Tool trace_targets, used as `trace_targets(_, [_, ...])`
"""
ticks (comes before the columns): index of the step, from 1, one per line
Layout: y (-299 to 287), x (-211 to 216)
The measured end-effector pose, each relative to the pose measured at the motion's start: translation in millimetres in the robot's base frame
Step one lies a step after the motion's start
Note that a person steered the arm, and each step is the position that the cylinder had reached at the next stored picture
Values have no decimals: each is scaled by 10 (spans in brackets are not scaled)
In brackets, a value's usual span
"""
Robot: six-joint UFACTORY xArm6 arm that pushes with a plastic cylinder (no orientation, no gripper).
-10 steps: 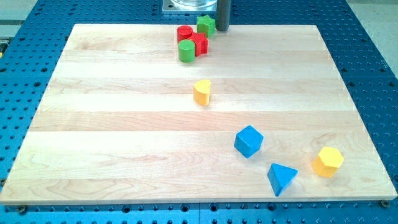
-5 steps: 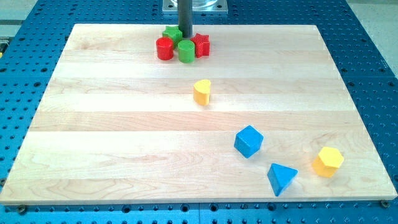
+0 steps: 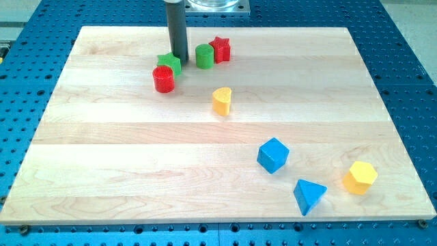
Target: Place the green star above the heart
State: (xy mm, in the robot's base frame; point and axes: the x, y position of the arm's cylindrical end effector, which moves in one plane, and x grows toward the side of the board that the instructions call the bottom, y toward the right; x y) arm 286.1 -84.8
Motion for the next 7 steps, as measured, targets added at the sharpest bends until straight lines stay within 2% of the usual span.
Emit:
trace_targets(1, [-463, 126])
trace_targets(3, [-54, 480])
trace_targets(5, [732, 739])
trace_targets(7, [-685, 504])
